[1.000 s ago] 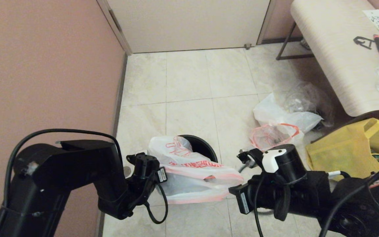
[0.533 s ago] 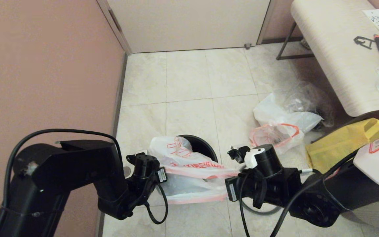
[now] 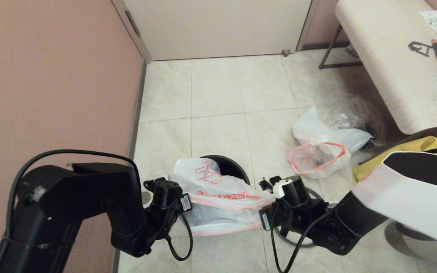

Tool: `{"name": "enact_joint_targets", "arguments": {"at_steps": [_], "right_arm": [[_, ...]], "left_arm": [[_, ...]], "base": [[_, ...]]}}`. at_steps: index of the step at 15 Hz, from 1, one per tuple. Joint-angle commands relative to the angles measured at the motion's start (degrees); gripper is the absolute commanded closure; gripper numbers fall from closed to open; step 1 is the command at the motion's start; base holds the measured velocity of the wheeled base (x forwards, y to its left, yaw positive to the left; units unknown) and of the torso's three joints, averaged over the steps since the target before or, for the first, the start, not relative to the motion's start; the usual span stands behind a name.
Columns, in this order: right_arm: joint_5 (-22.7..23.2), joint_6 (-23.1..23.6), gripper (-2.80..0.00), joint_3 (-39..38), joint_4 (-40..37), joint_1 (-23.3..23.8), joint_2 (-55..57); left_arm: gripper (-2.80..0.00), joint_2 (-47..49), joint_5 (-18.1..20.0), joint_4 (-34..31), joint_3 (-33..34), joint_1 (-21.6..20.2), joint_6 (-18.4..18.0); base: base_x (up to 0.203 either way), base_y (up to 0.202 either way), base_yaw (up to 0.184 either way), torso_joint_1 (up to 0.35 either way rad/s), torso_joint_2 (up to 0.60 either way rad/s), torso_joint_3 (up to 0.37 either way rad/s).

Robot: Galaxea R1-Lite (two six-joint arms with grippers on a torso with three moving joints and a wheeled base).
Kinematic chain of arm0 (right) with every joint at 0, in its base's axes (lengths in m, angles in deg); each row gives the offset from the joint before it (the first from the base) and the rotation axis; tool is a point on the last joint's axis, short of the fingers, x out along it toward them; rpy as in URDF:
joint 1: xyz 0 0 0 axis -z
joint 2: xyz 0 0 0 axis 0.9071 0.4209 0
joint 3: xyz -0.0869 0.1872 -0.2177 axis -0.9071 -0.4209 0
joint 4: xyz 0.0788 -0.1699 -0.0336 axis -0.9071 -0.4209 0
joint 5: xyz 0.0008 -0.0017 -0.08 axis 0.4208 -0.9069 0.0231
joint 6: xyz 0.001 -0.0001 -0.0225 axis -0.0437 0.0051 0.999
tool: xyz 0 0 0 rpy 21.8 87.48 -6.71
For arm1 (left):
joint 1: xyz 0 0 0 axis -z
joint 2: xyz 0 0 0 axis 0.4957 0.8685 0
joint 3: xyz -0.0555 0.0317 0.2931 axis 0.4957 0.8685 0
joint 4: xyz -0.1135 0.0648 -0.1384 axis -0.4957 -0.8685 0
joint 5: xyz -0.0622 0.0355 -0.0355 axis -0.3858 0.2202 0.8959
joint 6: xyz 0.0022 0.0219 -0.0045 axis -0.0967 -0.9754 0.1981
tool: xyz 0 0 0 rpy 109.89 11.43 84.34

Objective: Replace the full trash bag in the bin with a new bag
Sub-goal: Put the new garbage bag on the trash can

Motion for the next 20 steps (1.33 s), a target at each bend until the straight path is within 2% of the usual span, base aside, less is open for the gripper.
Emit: {"name": "enact_joint_targets", "arguments": {"at_steps": [1,6,13,15,17,20], "right_arm": [[-0.48,0.29,0.00,1.34,0.64,0.35,5.93],[-1.22,0.34,0.00,11.60,0.87,2.16,13.48],[-11.35,0.50,0.00,25.29,1.22,4.20,16.43],[-14.53,0.49,0.00,29.92,1.27,4.22,18.72],[-15.53,0.02,0.00,30.96,1.28,4.46,17.73],[-15.31,-2.37,0.00,27.66,1.20,4.47,11.95]], "left_arm": [[0.00,0.00,-0.12,0.41,0.11,0.07,0.12],[0.00,-0.06,0.35,0.41,0.24,0.07,0.03],[0.00,-4.19,12.17,0.58,5.38,-0.16,0.56],[0.00,-4.42,13.27,0.66,5.78,-0.26,0.42],[0.00,-3.72,13.47,1.10,6.15,-0.11,-0.11],[0.00,-2.70,13.41,1.11,5.82,-0.11,-1.55]], "base": [[0.000,0.000,0.000,0.000,0.00,0.000],[0.000,0.000,0.000,0.000,0.00,0.000],[0.000,0.000,0.000,0.000,0.00,0.000],[0.000,0.000,0.000,0.000,0.00,0.000],[0.000,0.000,0.000,0.000,0.00,0.000],[0.000,0.000,0.000,0.000,0.00,0.000]]}}
